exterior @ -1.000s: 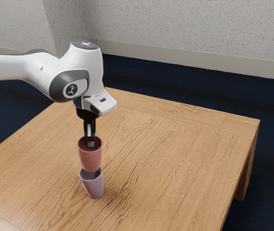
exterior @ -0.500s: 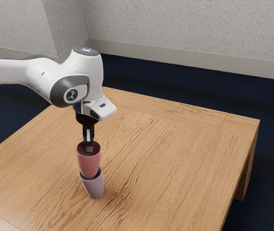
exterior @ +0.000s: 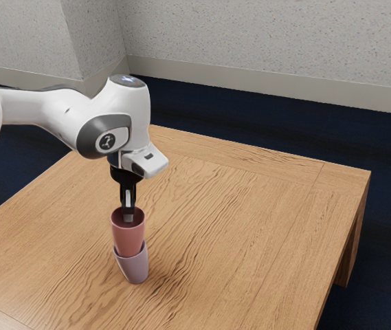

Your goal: Place the left cup onto the right cup

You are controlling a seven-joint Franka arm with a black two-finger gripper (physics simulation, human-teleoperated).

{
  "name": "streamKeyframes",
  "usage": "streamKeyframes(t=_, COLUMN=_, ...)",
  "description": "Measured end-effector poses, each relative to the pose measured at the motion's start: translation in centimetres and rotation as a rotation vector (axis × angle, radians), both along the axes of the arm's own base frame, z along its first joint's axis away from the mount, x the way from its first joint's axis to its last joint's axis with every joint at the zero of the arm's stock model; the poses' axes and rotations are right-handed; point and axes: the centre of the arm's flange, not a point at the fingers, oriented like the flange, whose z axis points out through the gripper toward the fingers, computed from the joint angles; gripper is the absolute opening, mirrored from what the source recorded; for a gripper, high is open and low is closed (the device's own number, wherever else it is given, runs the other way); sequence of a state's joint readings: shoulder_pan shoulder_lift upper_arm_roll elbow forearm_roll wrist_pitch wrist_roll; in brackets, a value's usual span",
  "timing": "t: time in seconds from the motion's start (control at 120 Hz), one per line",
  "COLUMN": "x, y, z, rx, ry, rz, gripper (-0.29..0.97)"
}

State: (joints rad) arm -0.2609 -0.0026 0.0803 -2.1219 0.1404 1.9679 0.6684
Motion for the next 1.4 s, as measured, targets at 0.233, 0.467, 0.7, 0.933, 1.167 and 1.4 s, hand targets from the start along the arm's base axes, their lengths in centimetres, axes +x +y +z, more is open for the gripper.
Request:
streamKeyframes(t=0.233, x=0.2, y=0.3, z=-1.3, rx=0.002, ry=0.018, rz=0.009, gripper=-0.10)
streamKeyframes(t=0.467, x=0.4, y=0.8, z=-2.9, rx=0.000, ry=0.036, rz=0.023, gripper=-0.11)
streamKeyframes(t=0.7, x=0.5, y=1.2, z=-2.9, rx=-0.009, ry=0.034, rz=0.031, gripper=0.26)
streamKeyframes(t=0.933, x=0.4, y=0.9, z=-2.3, rx=-0.015, ry=0.023, rz=0.022, gripper=0.54)
streamKeyframes(t=1.167, x=0.2, y=0.8, z=-0.7, rx=-0.023, ry=-0.005, rz=0.016, gripper=0.63)
streamKeyframes(t=1.4, x=0.0, y=0.9, z=0.8, rx=-0.025, ry=-0.031, rz=0.009, gripper=0.66)
